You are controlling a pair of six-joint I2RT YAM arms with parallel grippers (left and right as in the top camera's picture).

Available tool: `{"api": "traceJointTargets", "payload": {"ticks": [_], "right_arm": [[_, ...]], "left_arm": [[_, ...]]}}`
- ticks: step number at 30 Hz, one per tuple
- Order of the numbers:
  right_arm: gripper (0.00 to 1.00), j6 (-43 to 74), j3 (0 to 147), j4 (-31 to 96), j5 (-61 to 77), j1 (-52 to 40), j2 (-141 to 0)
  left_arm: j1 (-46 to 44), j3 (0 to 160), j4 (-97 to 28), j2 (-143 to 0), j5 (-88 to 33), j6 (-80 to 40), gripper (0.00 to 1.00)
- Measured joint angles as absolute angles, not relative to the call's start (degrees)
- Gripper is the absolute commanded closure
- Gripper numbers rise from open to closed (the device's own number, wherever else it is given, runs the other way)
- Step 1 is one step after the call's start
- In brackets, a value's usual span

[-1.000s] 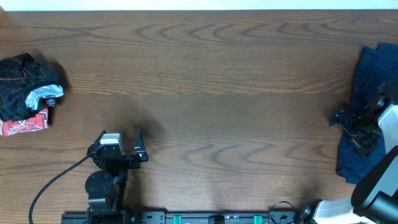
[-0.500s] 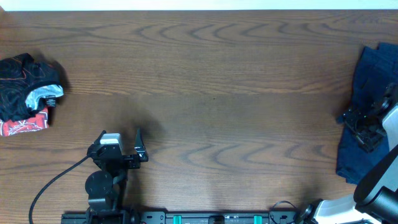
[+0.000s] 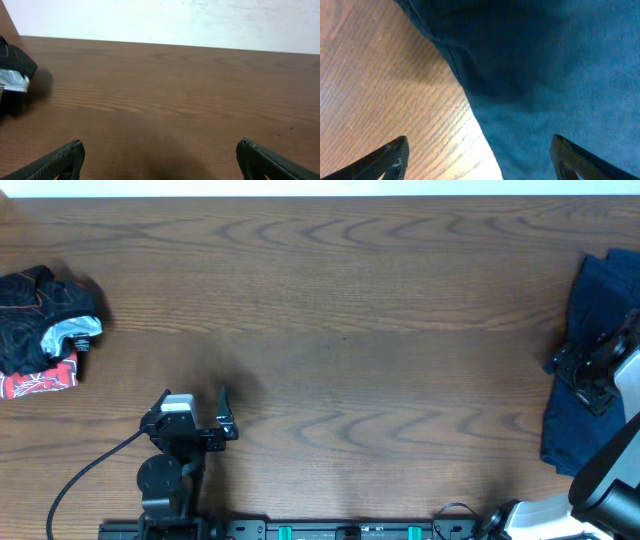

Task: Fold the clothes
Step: 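Reach the right gripper to the navy shorts stack at right, then grasp the top navy shorts with the right gripper and lift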

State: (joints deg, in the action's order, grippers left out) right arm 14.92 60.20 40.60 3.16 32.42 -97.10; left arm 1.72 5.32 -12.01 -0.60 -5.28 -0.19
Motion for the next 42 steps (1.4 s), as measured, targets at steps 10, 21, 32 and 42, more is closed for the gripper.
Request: {"api": "traceJointTargets", "payload": {"ticks": [10,21,32,42], "right_arm": [[0.25,14.8,53.0,34.2,3.0,32.4,-97.1],[0.5,18.0,47.9,27.7,-0.1,32.4,-95.8],[0.99,19.7,46.2,25.6,-5.0,32.4,-95.1],[0.98,19.9,46.2,25.6,-4.2,32.4,-95.1]], "left_arm": [[1.7,5.3,-12.0,-0.6,-5.3,-0.2,0.02],[1.7,5.3,-12.0,-0.6,-5.3,-0.2,0.02],[1.7,5.3,-12.0,-0.6,-5.3,-0.2,0.02],[1.7,5.3,-12.0,-0.6,-5.3,-0.2,0.02]]}}
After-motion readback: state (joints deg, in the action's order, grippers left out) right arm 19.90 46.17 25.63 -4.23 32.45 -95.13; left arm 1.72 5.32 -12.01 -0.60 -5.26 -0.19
